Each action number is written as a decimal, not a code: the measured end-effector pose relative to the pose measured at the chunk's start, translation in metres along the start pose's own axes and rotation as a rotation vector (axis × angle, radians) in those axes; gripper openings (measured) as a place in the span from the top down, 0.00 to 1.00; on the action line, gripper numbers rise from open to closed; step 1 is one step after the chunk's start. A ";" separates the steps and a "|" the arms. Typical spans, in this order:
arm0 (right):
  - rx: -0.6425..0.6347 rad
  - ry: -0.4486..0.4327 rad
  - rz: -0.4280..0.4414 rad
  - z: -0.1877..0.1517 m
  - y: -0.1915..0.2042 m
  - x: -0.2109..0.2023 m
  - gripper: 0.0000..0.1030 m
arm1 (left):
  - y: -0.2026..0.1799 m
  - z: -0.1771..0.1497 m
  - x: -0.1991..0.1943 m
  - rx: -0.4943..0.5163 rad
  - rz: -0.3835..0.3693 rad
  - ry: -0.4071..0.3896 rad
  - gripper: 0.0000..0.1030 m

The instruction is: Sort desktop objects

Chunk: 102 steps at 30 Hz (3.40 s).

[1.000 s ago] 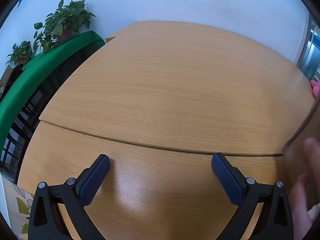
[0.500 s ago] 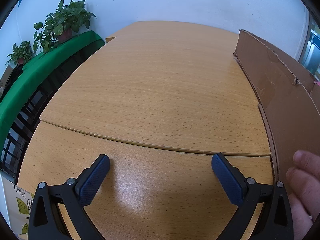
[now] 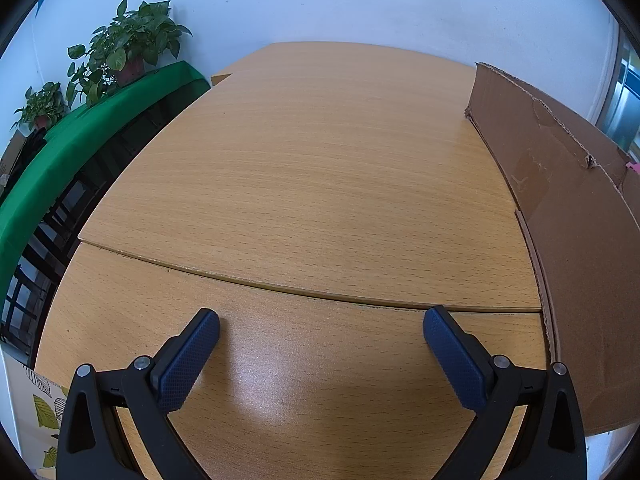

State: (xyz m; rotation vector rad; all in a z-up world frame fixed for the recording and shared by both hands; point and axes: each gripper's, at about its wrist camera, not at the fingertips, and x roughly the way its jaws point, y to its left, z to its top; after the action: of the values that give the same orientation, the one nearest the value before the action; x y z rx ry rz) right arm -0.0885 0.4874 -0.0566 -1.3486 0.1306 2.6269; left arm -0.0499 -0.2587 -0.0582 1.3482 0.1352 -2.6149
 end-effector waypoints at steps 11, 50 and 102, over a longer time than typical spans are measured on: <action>0.001 0.000 0.000 0.000 0.000 0.000 0.00 | 0.000 0.000 0.000 -0.008 0.005 0.001 0.00; -0.016 0.018 0.015 -0.015 0.007 -0.013 0.00 | -0.001 0.000 0.000 -0.017 0.009 0.010 0.00; -0.597 -0.317 0.742 -0.075 0.308 -0.292 0.29 | -0.169 -0.020 -0.271 0.144 -0.645 -0.288 0.45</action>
State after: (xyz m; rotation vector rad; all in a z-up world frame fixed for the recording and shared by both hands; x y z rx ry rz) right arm 0.0746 0.1378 0.1352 -1.1378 -0.2779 3.6894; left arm 0.0835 -0.0546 0.1495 1.0762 0.4033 -3.3804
